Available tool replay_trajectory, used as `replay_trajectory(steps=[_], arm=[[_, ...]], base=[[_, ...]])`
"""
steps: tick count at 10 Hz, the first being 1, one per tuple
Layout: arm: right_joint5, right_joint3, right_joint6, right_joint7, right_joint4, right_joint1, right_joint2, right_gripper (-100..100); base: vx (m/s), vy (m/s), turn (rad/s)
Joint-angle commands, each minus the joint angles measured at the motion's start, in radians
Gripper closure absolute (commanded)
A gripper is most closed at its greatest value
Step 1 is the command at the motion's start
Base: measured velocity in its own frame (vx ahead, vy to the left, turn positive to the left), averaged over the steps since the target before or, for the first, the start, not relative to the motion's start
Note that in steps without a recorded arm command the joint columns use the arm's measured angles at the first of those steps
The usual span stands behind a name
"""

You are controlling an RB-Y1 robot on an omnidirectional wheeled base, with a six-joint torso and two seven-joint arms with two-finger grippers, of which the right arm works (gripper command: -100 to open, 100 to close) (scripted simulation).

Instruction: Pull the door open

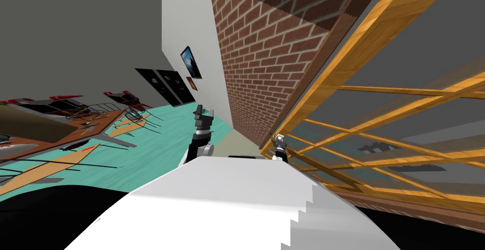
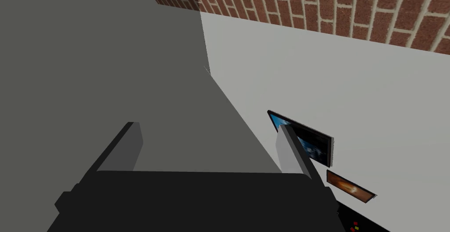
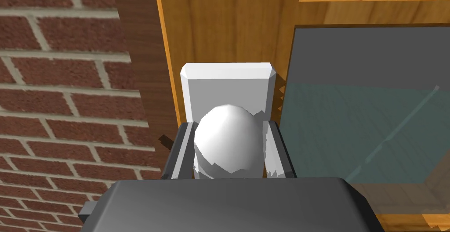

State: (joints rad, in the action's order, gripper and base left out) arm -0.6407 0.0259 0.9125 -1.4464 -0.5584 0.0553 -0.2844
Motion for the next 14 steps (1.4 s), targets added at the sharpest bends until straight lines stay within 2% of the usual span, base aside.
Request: replay_trajectory(steps=[1,2,3,11,12,13,14], arm=[[0.000,0.000,0.002,-0.001,-0.001,0.000,0.000,100],[0.000,0.000,0.002,-0.001,-0.001,0.000,0.000,100],[0.009,0.016,-0.001,-0.014,-0.006,-0.002,-0.004,100],[0.065,0.110,-0.006,-0.099,-0.041,-0.015,-0.032,100],[0.061,0.103,-0.011,-0.090,-0.039,-0.016,-0.029,100],[0.074,0.129,-0.006,-0.113,-0.046,-0.026,-0.040,100],[0.077,0.134,-0.004,-0.118,-0.048,-0.027,-0.043,100]], base=[[0.000,0.000,0.000],[0.000,0.000,0.000],[-0.104,-0.005,0.048],[-0.226,-0.008,0.067],[-0.113,-0.006,0.032],[-0.183,-0.021,0.090],[-0.247,-0.023,0.082]])
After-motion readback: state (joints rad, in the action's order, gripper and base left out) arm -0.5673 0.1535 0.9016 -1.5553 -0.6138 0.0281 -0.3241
